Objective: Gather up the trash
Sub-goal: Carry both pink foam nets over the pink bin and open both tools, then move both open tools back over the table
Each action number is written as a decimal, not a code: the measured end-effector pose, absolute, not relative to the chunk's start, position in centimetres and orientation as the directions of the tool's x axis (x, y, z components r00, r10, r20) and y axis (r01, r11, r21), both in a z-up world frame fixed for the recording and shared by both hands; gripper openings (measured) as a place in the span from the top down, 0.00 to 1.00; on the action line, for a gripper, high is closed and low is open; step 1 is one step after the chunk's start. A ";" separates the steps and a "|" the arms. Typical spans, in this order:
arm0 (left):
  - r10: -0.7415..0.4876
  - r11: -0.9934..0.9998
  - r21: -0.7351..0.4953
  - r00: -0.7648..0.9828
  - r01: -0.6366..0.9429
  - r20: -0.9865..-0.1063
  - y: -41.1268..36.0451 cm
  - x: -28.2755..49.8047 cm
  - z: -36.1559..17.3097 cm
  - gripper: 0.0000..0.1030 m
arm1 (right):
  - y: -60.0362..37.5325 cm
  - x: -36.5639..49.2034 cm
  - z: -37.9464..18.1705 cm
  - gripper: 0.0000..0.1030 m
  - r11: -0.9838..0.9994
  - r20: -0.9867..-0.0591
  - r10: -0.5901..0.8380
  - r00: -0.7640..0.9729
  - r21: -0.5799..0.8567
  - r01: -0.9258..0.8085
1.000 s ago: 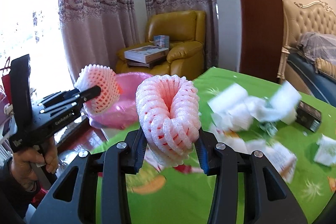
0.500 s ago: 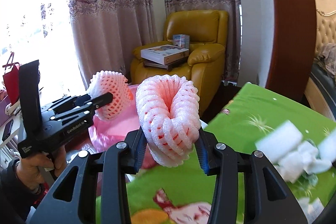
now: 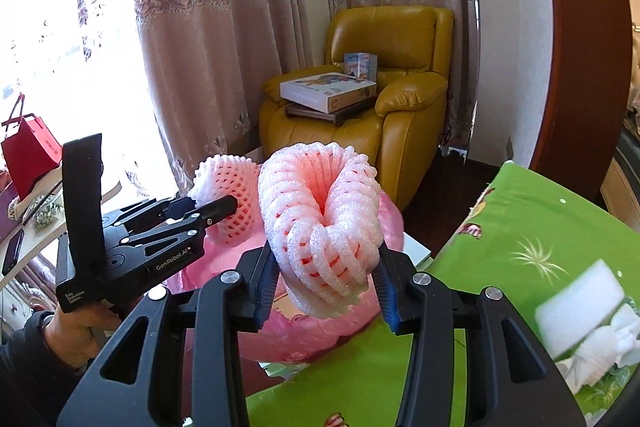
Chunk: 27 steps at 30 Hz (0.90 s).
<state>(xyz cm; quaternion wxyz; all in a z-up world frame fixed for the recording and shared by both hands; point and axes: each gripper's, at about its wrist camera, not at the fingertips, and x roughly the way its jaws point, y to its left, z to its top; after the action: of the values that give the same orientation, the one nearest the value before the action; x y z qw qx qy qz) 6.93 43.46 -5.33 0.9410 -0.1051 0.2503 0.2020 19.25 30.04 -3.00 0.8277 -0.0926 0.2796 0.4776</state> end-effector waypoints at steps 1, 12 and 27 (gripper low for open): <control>0.327 0.896 -0.099 0.794 -0.433 -0.513 43.5 6.9 -5.4 0.69 | 30.3 19.3 -3.2 0.57 0.527 -0.555 0.737 0.387 0.113 -0.842; 0.343 0.888 -0.094 0.784 -0.450 -0.518 44.2 6.6 -5.7 0.51 | 31.8 19.1 -4.9 0.22 0.505 -0.573 0.729 0.374 0.081 -0.859; 0.446 0.867 0.007 0.772 -0.498 -0.453 39.9 3.8 -3.8 0.04 | 24.2 17.2 -2.6 0.16 0.576 -0.545 0.705 0.454 0.067 -0.815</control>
<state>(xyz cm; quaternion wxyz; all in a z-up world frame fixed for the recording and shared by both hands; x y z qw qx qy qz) 3.76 39.85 -3.80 0.9395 -0.0569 0.2260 0.2511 17.18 24.15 -2.56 0.8463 -0.1024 0.2675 0.4491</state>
